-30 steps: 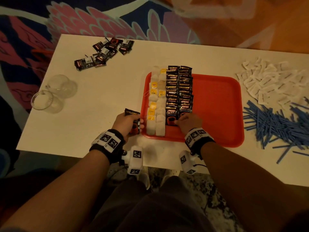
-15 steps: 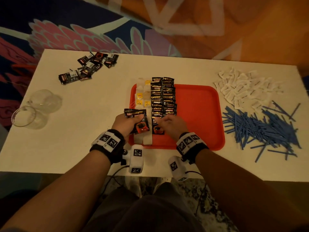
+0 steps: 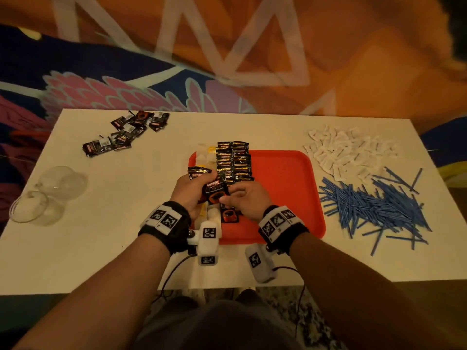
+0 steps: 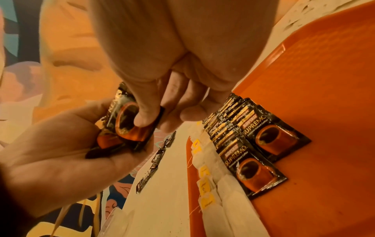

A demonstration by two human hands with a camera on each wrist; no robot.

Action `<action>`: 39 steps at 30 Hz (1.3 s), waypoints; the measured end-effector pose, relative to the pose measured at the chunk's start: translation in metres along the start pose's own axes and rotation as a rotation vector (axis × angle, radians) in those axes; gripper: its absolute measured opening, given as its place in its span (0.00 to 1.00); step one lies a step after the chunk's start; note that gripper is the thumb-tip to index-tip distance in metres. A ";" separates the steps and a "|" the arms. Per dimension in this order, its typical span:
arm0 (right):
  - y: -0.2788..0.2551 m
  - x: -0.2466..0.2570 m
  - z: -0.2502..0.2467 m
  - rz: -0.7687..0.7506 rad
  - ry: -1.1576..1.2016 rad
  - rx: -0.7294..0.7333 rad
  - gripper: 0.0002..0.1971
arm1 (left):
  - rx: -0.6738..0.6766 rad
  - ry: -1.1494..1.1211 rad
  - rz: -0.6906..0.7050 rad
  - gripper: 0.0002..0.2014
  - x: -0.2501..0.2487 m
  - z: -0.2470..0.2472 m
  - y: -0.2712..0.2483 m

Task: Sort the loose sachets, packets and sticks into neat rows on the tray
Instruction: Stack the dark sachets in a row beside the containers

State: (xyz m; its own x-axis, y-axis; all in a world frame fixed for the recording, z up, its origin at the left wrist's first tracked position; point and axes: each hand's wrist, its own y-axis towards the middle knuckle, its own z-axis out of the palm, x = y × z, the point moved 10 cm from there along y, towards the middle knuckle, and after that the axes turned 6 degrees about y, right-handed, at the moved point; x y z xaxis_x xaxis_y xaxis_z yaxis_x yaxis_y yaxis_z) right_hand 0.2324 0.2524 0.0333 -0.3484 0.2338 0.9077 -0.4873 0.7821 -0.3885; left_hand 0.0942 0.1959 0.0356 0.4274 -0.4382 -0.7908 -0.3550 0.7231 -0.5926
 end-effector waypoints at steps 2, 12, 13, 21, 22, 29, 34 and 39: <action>0.000 0.003 -0.003 0.002 -0.003 -0.004 0.06 | 0.023 -0.023 0.030 0.17 -0.005 0.003 -0.002; 0.002 0.010 -0.011 -0.037 -0.126 -0.048 0.07 | -0.002 0.201 0.069 0.05 -0.004 0.006 0.002; 0.001 0.011 -0.012 -0.059 -0.158 -0.061 0.07 | 0.001 0.207 0.067 0.06 -0.002 0.006 0.002; -0.001 -0.028 -0.024 0.041 -0.371 -0.082 0.03 | -0.144 0.292 0.130 0.09 0.001 -0.018 0.015; -0.001 -0.039 -0.032 0.083 -0.375 -0.104 0.04 | -0.148 0.245 0.091 0.09 0.007 -0.021 0.017; -0.005 -0.103 -0.074 0.349 -0.421 -0.155 0.13 | -0.107 0.156 -0.068 0.07 0.040 -0.037 0.019; -0.001 -0.123 -0.074 0.414 -0.465 -0.123 0.11 | -0.094 0.150 -0.107 0.07 0.052 -0.041 0.020; 0.009 -0.132 -0.069 0.439 -0.406 -0.138 0.11 | -0.111 0.145 -0.135 0.07 0.061 -0.049 0.019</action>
State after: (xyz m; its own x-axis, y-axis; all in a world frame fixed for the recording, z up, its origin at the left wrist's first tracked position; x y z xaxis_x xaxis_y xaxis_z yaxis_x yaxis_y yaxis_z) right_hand 0.3299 0.2685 -0.0792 -0.7835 0.3340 0.5240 -0.1302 0.7363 -0.6641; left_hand 0.0725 0.1566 -0.0318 0.3560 -0.6050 -0.7122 -0.3958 0.5927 -0.7014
